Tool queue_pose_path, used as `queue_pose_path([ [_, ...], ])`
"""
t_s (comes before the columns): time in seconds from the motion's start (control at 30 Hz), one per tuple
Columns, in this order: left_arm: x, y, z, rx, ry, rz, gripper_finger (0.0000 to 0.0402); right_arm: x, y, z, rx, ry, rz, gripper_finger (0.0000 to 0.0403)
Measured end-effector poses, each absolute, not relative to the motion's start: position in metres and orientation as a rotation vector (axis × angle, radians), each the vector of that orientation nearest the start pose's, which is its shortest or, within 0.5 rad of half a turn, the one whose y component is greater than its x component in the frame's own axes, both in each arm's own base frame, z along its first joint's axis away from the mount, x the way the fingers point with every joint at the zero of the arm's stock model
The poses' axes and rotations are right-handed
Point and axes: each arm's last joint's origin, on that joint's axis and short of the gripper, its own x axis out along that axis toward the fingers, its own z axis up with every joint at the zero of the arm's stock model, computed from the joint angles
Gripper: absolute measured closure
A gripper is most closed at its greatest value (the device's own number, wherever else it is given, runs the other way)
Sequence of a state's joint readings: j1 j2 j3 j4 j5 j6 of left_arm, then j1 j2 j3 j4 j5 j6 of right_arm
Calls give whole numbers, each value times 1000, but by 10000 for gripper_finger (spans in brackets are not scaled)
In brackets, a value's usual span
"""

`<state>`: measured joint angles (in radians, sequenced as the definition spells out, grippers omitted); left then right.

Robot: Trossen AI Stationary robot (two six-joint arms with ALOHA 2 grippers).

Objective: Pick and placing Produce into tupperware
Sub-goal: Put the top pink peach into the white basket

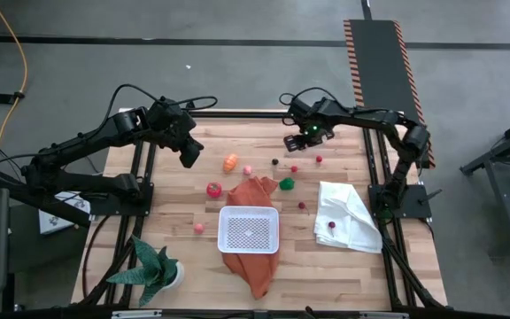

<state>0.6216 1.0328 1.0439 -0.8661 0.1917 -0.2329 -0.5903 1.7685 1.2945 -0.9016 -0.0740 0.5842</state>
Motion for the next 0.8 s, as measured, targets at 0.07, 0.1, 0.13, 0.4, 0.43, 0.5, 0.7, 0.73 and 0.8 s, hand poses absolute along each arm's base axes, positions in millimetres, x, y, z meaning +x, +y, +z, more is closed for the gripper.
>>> queue_pose_path([
  [0.07, 159, 107, 320, -558, 746, 497, 401, 278, -183, 218, 939, 1145, -807, 261],
  [0.1, 159, 107, 320, -558, 745, 496, 401, 276, -182, 223, 938, 1128, -802, 261],
  [0.13, 159, 107, 320, -558, 746, 496, 401, 275, -181, 228, 938, 1113, -792, 261],
  [0.4, 159, 107, 320, -558, 745, 497, 401, 263, -171, 275, 932, 905, -690, 261],
  [0.43, 159, 107, 320, -558, 745, 497, 401, 262, -169, 281, 936, 872, -680, 261],
  [0.5, 159, 107, 320, -558, 745, 496, 401, 258, -167, 293, 926, 802, -660, 261],
  [0.7, 159, 107, 320, -558, 745, 497, 401, 248, -160, 329, 884, 589, -614, 261],
  [0.73, 159, 107, 320, -558, 745, 496, 401, 246, -158, 335, 875, 556, -606, 261],
  [0.8, 159, 107, 320, -558, 745, 497, 401, 243, -156, 346, 853, 489, -587, 261],
])
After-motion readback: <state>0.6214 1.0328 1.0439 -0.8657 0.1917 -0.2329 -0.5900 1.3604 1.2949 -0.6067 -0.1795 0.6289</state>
